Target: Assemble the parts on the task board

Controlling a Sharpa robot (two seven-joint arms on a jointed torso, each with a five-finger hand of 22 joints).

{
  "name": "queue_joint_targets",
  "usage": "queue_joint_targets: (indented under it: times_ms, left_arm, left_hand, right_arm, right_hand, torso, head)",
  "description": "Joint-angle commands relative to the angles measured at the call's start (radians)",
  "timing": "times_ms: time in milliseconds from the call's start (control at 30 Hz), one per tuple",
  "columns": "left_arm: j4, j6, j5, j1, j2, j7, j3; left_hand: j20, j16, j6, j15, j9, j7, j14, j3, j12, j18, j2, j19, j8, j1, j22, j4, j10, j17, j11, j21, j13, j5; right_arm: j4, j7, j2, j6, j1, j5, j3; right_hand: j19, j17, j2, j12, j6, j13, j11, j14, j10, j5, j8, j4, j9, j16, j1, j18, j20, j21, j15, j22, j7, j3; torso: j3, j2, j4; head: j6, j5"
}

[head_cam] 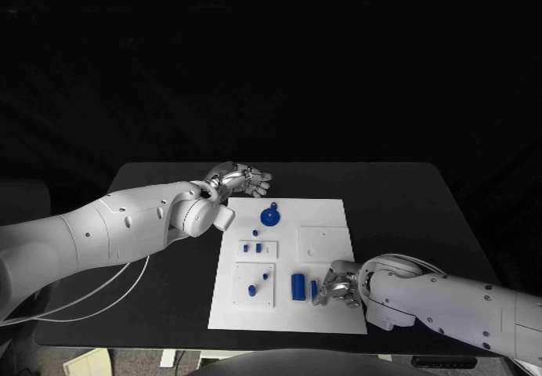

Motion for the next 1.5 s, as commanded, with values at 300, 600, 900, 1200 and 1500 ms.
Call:
queue_joint_targets:
  times_ms: [300, 600, 900, 1200, 1500]
  left_arm:
    - [0.003, 0.014, 0.003, 0.001, -0.001, 0.004, 0.001]
    - [0.003, 0.015, 0.003, 0.001, -0.001, 0.004, 0.001]
    - [0.002, 0.017, 0.003, 0.001, 0.000, 0.002, 0.001]
    - [0.002, 0.017, 0.002, 0.001, -0.005, -0.001, 0.000]
    - [0.001, 0.020, 0.002, 0.001, -0.002, -0.001, 0.000]
  left_hand:
    - [0.000, -0.005, -0.008, 0.000, -0.002, -0.001, 0.007, 0.000, 0.001, 0.021, 0.000, 0.002, 0.005, -0.011, 0.001, 0.003, -0.005, 0.002, -0.001, -0.007, -0.001, 0.000]
    - [0.000, -0.005, -0.008, 0.000, -0.002, -0.001, 0.007, 0.000, 0.001, 0.021, 0.000, 0.002, 0.005, -0.011, 0.001, 0.003, -0.005, 0.002, -0.001, -0.007, -0.001, 0.000]
    - [0.000, -0.006, -0.009, 0.000, -0.002, -0.001, 0.007, 0.000, 0.002, 0.021, 0.000, 0.002, 0.005, -0.010, 0.002, 0.003, -0.005, 0.003, -0.001, -0.007, -0.001, 0.000]
    - [0.000, -0.006, -0.008, 0.000, -0.002, -0.001, 0.007, 0.000, 0.002, 0.021, 0.000, 0.002, 0.005, -0.011, 0.002, 0.003, -0.005, 0.004, -0.001, -0.007, -0.001, -0.001]
    - [0.000, -0.007, -0.008, 0.000, -0.002, -0.002, 0.008, 0.000, 0.002, 0.021, 0.000, 0.002, 0.005, -0.011, 0.002, 0.003, -0.005, 0.005, -0.001, -0.007, -0.001, -0.001]
  right_arm:
    - [-0.007, -0.011, 0.000, 0.014, -0.003, 0.008, -0.002]
    - [-0.014, -0.016, 0.003, 0.033, -0.003, 0.009, -0.002]
    - [-0.037, -0.012, 0.019, 0.043, -0.003, 0.009, -0.002]
    - [-0.053, -0.014, 0.026, 0.059, -0.005, 0.012, -0.002]
    - [-0.062, -0.025, 0.025, 0.084, -0.005, 0.028, -0.003]
  right_hand:
    - [-0.005, 0.002, 0.025, 0.001, 0.002, 0.003, -0.002, -0.002, 0.004, -0.005, -0.004, -0.010, -0.001, -0.004, 0.005, 0.059, -0.003, 0.005, -0.006, 0.013, -0.002, 0.078]
    - [-0.003, 0.003, 0.032, 0.006, 0.006, 0.007, -0.003, -0.001, 0.011, -0.005, -0.002, -0.031, 0.001, -0.002, 0.009, 0.059, -0.001, 0.010, -0.006, 0.014, -0.002, 0.117]
    - [-0.003, 0.002, 0.051, 0.013, 0.012, 0.014, -0.003, 0.000, 0.023, -0.006, 0.002, -0.046, 0.002, -0.002, 0.009, 0.059, 0.003, 0.012, -0.005, 0.014, -0.003, 0.135]
    - [-0.003, 0.002, 0.052, 0.017, 0.014, 0.018, -0.004, 0.000, 0.029, -0.005, 0.003, -0.054, 0.003, -0.002, 0.005, 0.059, 0.005, 0.013, -0.005, 0.014, -0.004, 0.136]
    - [-0.003, 0.002, 0.054, 0.020, 0.017, 0.021, -0.004, 0.001, 0.035, -0.004, 0.004, -0.062, 0.003, -0.002, -0.006, 0.059, 0.007, 0.014, -0.005, 0.014, -0.004, 0.132]
  torso:
    - [0.0002, -0.001, -0.0006]
    - [0.0002, -0.001, -0.0007]
    - [0.0008, 0.000, 0.0002]
    - [0.0018, -0.001, -0.0002]
    - [0.0003, 0.000, -0.0009]
  head:
    - [-0.003, 0.003]
    - [-0.003, 0.003]
    - [-0.005, 0.002]
    - [-0.006, 0.001]
    - [-0.005, 0.001]
